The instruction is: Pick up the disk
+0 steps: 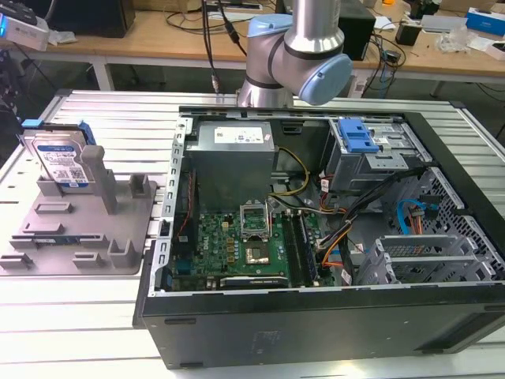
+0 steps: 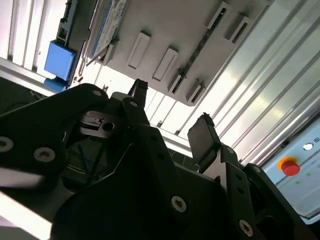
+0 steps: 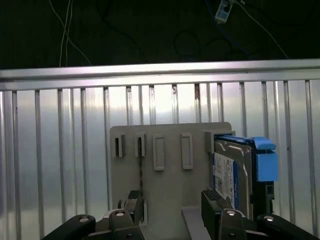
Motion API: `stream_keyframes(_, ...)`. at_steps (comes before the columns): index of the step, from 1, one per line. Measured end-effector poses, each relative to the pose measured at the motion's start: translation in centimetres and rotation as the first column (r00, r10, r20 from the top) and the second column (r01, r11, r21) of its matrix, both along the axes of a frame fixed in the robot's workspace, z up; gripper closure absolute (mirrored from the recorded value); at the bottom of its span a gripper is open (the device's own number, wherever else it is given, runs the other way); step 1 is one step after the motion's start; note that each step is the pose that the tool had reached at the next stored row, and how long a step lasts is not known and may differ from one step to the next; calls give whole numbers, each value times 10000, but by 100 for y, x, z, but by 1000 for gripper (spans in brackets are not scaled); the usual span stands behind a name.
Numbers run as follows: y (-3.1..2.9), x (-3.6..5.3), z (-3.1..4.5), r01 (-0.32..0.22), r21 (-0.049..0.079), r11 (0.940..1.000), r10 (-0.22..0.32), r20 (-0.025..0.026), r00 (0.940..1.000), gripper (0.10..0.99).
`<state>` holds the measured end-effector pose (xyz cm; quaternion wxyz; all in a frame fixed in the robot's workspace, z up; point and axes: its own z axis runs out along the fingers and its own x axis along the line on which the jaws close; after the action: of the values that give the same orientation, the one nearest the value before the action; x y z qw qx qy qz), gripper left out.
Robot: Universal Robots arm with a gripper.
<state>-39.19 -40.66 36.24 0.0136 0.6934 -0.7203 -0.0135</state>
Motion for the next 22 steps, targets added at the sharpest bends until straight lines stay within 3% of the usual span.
stream_keyframes(5, 1, 0, -1, -4, 1, 10000, 4, 2, 10000, 482)
stream_keyframes(6, 31, 0, -1, -1, 0, 10000, 1, 3, 10000, 482)
stream_keyframes(8, 173, -3, -1, -61, -1, 10000, 61, 2, 10000, 482)
stream_keyframes(16, 464, -12, -2, -417, -2, 9991, 417, 1, 9991, 482)
stream_keyframes(17, 529, -17, -4, -441, -1, 9990, 441, 2, 9990, 482)
stream_keyframes(21, 671, -40, -8, -463, -2, 9989, 463, 1, 9989, 482)
stream_keyframes(22, 746, -55, -11, -476, -1, 9989, 476, 2, 9989, 482)
